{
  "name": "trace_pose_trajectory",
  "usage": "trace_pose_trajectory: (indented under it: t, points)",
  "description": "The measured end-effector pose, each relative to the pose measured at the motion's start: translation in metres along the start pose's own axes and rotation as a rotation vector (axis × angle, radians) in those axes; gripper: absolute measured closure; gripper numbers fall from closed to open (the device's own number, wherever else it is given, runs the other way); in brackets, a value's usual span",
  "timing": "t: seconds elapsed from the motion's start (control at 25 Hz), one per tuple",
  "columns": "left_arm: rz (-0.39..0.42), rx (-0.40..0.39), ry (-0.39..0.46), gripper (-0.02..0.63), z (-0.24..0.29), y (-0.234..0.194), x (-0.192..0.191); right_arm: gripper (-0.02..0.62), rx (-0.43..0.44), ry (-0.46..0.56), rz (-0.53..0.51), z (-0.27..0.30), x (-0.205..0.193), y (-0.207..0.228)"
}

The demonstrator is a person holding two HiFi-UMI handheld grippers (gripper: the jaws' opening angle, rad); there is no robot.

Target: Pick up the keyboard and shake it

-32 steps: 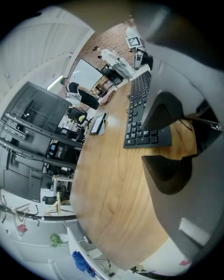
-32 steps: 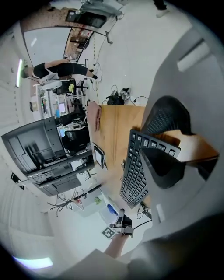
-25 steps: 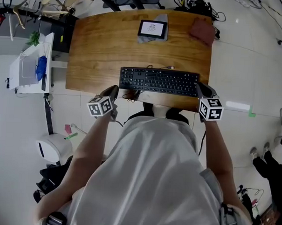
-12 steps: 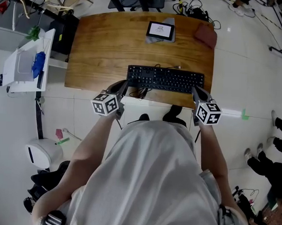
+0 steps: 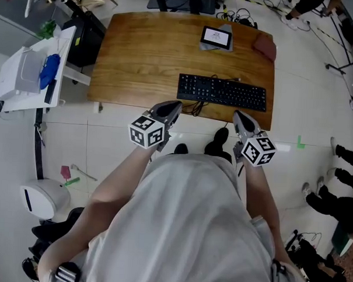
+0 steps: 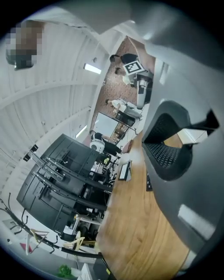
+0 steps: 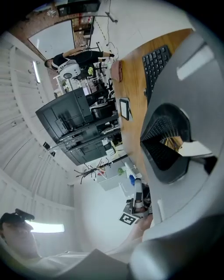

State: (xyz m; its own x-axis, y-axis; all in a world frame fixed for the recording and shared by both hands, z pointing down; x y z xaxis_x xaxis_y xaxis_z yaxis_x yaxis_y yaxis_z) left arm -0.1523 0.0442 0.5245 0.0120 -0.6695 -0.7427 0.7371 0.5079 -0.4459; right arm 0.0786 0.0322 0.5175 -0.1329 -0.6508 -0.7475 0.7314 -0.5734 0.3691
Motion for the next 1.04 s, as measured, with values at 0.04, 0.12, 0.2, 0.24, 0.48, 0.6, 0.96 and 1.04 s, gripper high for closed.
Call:
trace_pose_trajectory:
  t: [0.04,0.12,0.2,0.24,0.48,0.6,0.96,1.04]
  points:
    - [0.018,-0.02,0.008,0.606,-0.004,0.005,0.0,0.594,0.008,0.017,-0.016,-0.002,0.002,-0.013]
    - [0.051,-0.053,0.022,0.606,-0.012,0.014,0.0,0.594,0.018,0.043,-0.047,-0.005,0.005,-0.036]
    - [0.082,-0.076,0.038,0.606,-0.019,0.021,0.0,0.594,0.027,0.067,-0.07,-0.01,0.009,-0.056]
    - [0.095,-0.086,0.046,0.606,-0.021,0.025,0.001,0.594,0.032,0.077,-0.081,-0.012,0.012,-0.064]
    - [0.171,-0.137,0.085,0.606,-0.035,0.044,0.013,0.594,0.055,0.101,-0.145,-0.016,0.022,-0.103]
    - [0.197,-0.151,0.094,0.606,-0.04,0.05,0.018,0.594,0.062,0.107,-0.16,-0.016,0.023,-0.117]
    - [0.19,-0.146,0.1,0.606,-0.047,0.039,0.02,0.594,0.076,0.113,-0.184,-0.01,0.028,-0.134]
    - [0.187,-0.148,0.095,0.606,-0.047,0.038,0.018,0.594,0.078,0.112,-0.179,-0.01,0.027,-0.137]
Point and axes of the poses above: the fingertips, and each gripper's own axes: z forward along the fingers, y to its right, x out of its top, the point moved 3 cm from there along -z, backward along the fingers, and after that the axes turned 14 degrees about -y, right-handed, at the moved point
